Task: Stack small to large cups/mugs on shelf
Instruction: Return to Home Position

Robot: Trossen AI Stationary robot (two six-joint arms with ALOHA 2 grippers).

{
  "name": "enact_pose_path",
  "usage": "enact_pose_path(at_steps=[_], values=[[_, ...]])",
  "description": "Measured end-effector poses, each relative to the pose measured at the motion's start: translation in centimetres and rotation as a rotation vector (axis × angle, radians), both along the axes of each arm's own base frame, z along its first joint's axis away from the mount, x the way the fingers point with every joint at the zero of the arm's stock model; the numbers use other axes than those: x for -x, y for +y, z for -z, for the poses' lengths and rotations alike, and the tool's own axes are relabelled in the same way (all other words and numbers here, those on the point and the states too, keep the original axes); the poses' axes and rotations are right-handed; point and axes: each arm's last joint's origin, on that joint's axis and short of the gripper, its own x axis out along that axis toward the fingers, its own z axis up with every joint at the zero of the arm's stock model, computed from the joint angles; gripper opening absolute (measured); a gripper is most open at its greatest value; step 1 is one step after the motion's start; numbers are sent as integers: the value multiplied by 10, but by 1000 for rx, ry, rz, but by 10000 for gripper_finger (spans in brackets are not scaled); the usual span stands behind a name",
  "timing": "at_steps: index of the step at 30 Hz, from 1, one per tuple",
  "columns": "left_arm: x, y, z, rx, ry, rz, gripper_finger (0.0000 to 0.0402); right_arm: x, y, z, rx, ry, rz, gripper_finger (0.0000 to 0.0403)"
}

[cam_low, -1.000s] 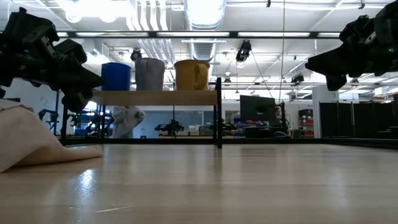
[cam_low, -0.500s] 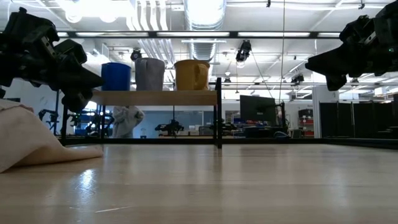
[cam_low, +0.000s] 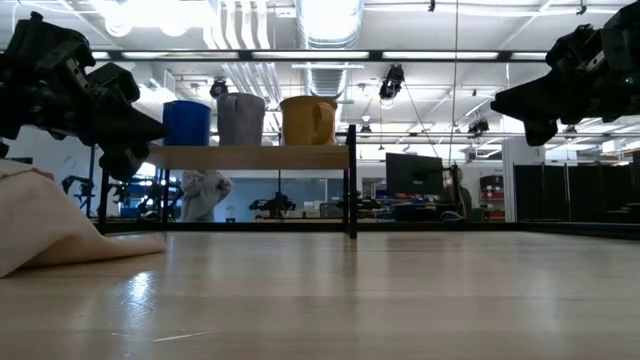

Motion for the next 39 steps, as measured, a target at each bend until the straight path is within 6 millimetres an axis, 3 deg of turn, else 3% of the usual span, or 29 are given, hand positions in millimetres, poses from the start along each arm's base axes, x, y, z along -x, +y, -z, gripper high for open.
enact_pose_path(at_steps=[39], values=[[0,0,0,0,0,0,2,0,0,0,0,0,0,71]])
